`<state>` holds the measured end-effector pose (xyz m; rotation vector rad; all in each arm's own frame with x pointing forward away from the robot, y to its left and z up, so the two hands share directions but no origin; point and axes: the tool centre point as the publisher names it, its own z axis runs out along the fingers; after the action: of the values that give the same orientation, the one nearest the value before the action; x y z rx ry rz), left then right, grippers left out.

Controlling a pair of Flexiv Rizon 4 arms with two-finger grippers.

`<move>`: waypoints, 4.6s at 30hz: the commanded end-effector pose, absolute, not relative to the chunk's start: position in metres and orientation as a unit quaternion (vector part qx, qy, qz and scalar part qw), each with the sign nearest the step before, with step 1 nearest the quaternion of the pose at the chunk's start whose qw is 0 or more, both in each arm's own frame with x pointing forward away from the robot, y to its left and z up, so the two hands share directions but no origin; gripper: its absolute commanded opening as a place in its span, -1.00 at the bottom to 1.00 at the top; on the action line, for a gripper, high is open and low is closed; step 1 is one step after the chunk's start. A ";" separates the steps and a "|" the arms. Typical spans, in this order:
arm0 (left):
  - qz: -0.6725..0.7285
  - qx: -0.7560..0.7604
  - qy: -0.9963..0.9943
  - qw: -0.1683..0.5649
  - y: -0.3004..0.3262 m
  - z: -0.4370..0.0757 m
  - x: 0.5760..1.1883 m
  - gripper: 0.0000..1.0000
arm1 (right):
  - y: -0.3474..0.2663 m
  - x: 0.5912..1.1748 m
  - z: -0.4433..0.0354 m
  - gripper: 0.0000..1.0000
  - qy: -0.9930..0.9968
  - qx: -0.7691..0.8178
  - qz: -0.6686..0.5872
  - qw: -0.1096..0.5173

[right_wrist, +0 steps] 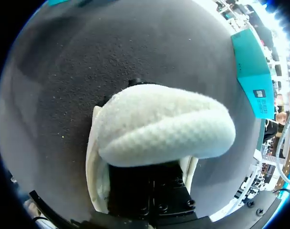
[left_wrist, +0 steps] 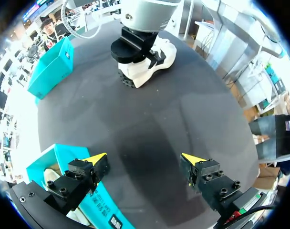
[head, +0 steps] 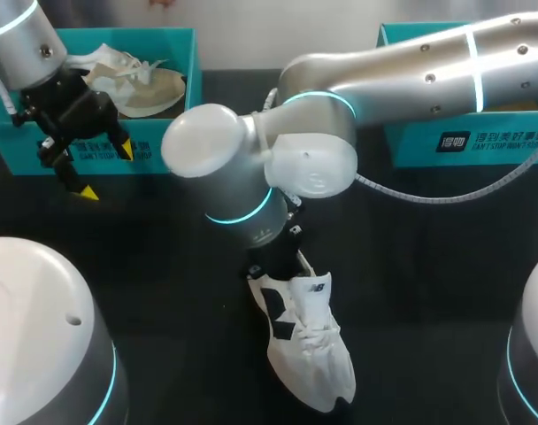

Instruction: Take the shoe out of the shoebox, open the shoe tongue, remove and reinsert the insole, then place the shoe into the shoebox

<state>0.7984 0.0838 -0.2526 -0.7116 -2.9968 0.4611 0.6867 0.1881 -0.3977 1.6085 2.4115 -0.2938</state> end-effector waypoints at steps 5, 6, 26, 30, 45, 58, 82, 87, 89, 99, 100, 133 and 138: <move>0.147 -0.228 -0.962 0.013 0.084 -0.252 0.797 1.00 | 0.191 0.684 -0.380 -1.00 0.817 0.556 -0.085 0.129; 0.147 -0.228 -0.962 0.013 0.084 -0.252 0.797 1.00 | 0.192 0.684 -0.371 -1.00 0.815 0.556 -0.090 0.137; 0.147 -0.228 -0.962 0.013 0.084 -0.252 0.797 1.00 | 0.188 0.681 -0.356 -1.00 0.807 0.563 -0.099 0.147; 0.147 -0.228 -0.962 0.013 0.084 -0.252 0.797 1.00 | 0.188 0.681 -0.356 -1.00 0.807 0.563 -0.099 0.147; 0.147 -0.228 -0.962 0.013 0.084 -0.252 0.797 1.00 | 0.190 0.665 -0.385 -1.00 0.784 0.570 -0.146 0.197; 0.147 -0.228 -0.962 0.013 0.084 -0.252 0.797 1.00 | 0.188 0.647 -0.380 -1.00 0.772 0.553 -0.182 0.256; 0.147 -0.228 -0.962 0.013 0.084 -0.252 0.797 1.00 | 0.161 0.668 -0.413 -1.00 0.821 0.542 -0.071 0.163; 0.147 -0.228 -0.962 0.013 0.084 -0.252 0.797 1.00 | 0.168 0.669 -0.393 -1.00 0.834 0.527 -0.053 0.153; 0.147 -0.228 -0.962 0.013 0.084 -0.252 0.797 1.00 | 0.173 0.670 -0.388 -1.00 0.839 0.522 -0.046 0.145; 0.147 -0.228 -0.962 0.013 0.084 -0.252 0.797 1.00 | 0.191 0.671 -0.368 -1.00 0.852 0.495 -0.039 0.165; 0.147 -0.228 -0.962 0.013 0.084 -0.252 0.797 1.00 | 0.191 0.672 -0.367 -1.00 0.852 0.493 -0.043 0.172; 0.147 -0.228 -0.962 0.013 0.084 -0.252 0.797 1.00 | 0.197 0.673 -0.380 -1.00 0.867 0.471 0.000 0.162; 0.147 -0.228 -0.962 0.013 0.084 -0.252 0.797 1.00 | 0.198 0.673 -0.362 -1.00 0.866 0.464 -0.018 0.187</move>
<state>0.7984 0.0838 -0.2525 -0.7116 -2.9967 0.4609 0.6774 0.1928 -0.3752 1.3238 2.4723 -0.0107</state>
